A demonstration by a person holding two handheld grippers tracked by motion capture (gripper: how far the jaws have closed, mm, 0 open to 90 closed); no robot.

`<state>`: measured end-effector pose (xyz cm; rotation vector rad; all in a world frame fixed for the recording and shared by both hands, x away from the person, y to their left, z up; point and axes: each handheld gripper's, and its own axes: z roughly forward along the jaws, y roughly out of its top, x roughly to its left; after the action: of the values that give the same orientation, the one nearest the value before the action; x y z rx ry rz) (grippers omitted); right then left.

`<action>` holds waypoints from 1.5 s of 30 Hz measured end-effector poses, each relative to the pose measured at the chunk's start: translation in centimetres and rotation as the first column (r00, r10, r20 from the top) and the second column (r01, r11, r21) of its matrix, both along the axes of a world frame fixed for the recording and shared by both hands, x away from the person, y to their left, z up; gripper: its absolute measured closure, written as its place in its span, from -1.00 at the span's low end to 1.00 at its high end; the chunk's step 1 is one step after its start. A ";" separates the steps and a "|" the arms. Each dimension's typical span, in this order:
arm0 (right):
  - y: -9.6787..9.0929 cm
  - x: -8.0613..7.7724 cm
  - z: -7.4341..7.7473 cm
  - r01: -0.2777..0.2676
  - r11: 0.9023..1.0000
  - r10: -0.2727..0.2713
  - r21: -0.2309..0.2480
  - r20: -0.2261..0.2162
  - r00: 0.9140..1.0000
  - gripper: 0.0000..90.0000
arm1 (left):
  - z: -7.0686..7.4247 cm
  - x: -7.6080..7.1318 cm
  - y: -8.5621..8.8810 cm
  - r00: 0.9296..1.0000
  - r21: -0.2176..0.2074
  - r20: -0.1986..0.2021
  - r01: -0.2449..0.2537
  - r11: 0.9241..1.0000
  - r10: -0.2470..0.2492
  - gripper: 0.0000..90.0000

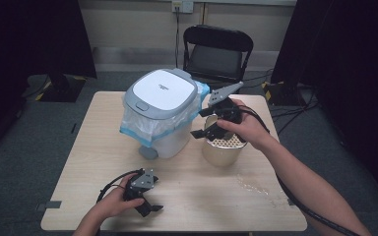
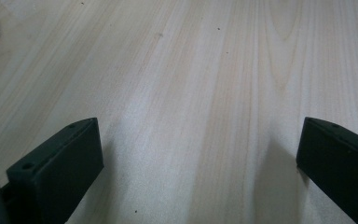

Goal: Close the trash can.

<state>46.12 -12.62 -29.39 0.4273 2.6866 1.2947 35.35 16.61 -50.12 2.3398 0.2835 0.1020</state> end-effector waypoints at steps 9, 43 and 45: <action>-1.4 -0.9 -1.2 0.002 1.000 -0.002 0.007 -0.008 1.000 -0.68 | -0.1 0.0 0.0 1.000 -0.009 0.003 -0.005 1.000 0.005 -1.00; -4.9 -4.2 -7.1 -0.016 0.998 0.013 -0.053 -0.050 0.999 -0.68 | -0.1 -0.1 -0.1 1.000 -0.012 -0.001 -0.010 1.000 0.010 -1.00; -5.1 -4.4 -7.7 -0.018 0.998 0.015 -0.057 -0.060 0.998 -0.68 | -0.1 -0.1 0.0 1.000 -0.008 0.001 -0.006 1.000 0.006 -1.00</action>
<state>41.74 -17.68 -37.07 0.4450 2.7747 1.2241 35.30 16.58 -50.23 2.3310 0.2896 0.1053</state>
